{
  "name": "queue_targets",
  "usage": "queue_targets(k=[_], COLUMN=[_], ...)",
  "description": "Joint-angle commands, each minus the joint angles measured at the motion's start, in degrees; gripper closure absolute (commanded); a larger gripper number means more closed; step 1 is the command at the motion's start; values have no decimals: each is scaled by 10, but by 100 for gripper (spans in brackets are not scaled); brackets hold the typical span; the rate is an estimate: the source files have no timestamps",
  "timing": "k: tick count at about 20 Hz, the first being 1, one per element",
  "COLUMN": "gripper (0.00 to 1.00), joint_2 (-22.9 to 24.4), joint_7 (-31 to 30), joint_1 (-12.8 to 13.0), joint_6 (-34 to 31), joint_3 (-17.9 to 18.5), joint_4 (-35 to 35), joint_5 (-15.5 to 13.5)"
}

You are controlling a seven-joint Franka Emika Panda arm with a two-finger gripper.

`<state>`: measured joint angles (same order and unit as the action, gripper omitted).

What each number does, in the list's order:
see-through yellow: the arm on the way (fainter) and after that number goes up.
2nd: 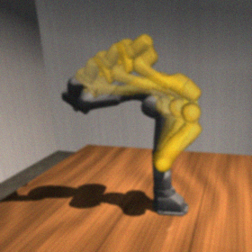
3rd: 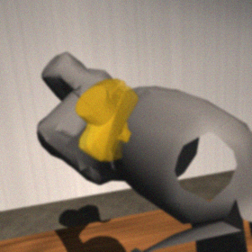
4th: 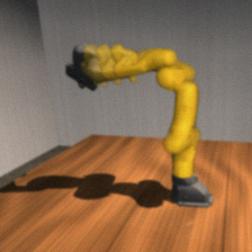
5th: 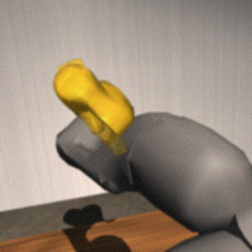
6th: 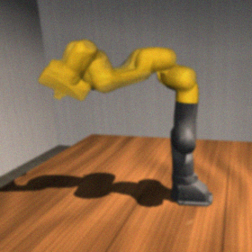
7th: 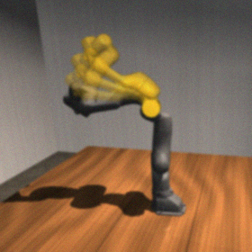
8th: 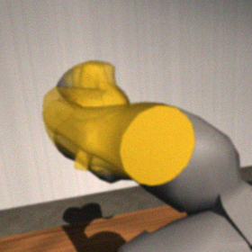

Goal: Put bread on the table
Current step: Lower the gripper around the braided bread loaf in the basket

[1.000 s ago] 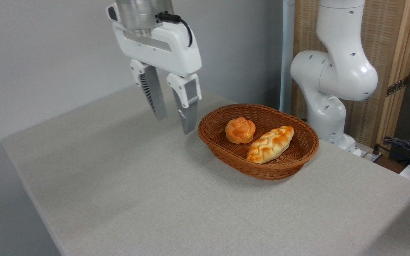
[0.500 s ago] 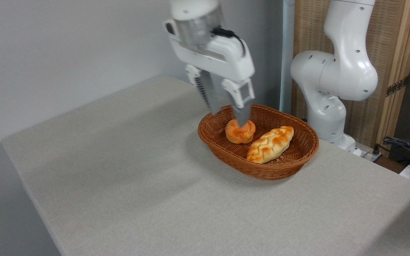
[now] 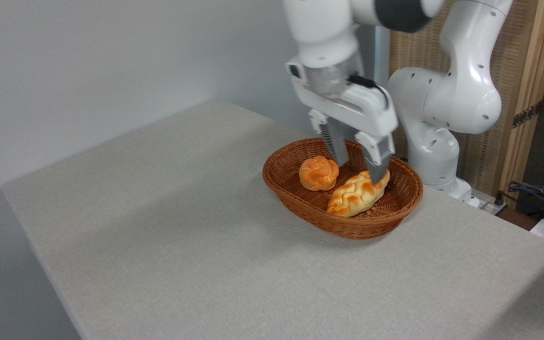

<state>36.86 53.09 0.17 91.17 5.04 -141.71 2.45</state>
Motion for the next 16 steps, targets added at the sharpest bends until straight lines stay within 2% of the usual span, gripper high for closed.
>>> queue_targets(k=[1, 6, 16], gripper=[0, 0, 0], joint_2=[37, 34, 30], joint_7=[41, 41, 40], joint_1=[13, 29, 36], joint_6=[14, 16, 57], joint_3=[47, 47, 44], joint_4=[-30, -47, -77], joint_5=[11, 21, 21])
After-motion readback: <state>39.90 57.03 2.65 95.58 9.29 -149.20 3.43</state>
